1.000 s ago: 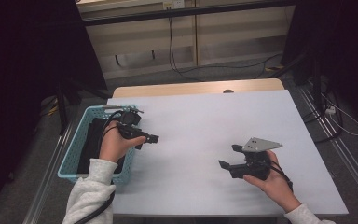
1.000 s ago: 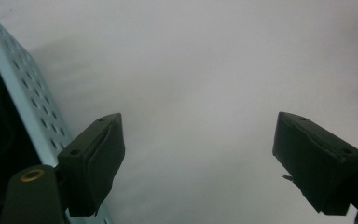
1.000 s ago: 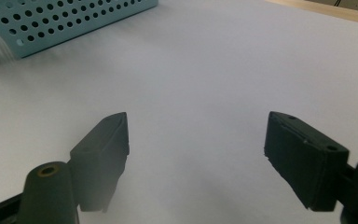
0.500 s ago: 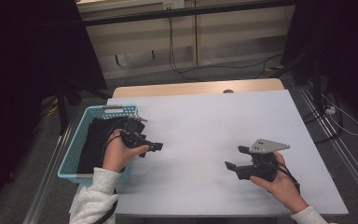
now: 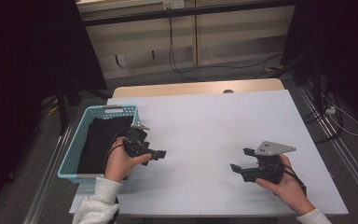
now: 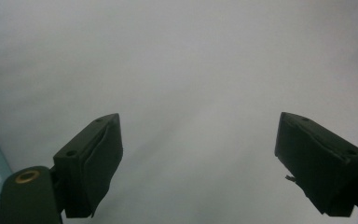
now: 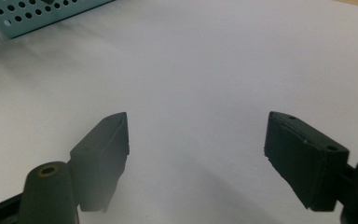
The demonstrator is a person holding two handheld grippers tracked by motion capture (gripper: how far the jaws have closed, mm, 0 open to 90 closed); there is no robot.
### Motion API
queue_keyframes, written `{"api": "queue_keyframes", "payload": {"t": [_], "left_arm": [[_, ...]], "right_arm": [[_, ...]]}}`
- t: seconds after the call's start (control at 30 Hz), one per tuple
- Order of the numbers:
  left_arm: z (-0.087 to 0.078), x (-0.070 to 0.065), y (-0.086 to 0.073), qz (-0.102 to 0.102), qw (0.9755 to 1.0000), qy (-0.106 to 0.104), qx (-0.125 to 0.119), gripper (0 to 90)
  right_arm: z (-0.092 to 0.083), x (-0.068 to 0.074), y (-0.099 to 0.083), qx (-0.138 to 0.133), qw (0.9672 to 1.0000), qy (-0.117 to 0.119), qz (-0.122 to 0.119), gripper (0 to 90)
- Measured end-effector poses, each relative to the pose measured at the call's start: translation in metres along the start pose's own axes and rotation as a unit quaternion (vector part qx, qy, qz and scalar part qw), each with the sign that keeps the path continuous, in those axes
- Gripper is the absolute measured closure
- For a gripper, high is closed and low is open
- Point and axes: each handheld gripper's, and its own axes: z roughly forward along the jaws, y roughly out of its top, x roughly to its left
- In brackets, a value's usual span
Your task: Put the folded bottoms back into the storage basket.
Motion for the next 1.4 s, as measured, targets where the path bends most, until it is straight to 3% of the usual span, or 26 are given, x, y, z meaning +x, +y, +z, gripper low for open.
{"api": "queue_keyframes", "payload": {"t": [0.27, 0.7, 1.13, 1.23, 1.4], "left_arm": [[0.004, -0.005, -0.007, 0.006, 1.0000, 0.003, 0.003, 14.1], [0.011, -0.004, -0.021, -0.003, 0.9999, -0.010, -0.004, 12.9], [0.012, -0.006, -0.031, 0.009, 0.9997, -0.016, -0.015, 12.3], [0.014, -0.007, -0.034, 0.020, 0.9997, -0.011, -0.011, 11.6], [0.013, -0.006, -0.036, 0.017, 0.9996, -0.017, -0.015, 11.3]], "right_arm": [[-0.004, -0.003, -0.004, 0.004, 1.0000, -0.003, 0.003, 21.5], [-0.010, -0.008, -0.009, 0.008, 0.9999, -0.005, 0.007, 21.1], [-0.017, -0.012, -0.015, 0.013, 0.9998, -0.009, 0.013, 20.9], [-0.018, -0.012, -0.016, 0.015, 0.9998, -0.009, 0.013, 20.8], [-0.020, -0.013, -0.018, 0.020, 0.9997, -0.010, 0.012, 20.7]]}}
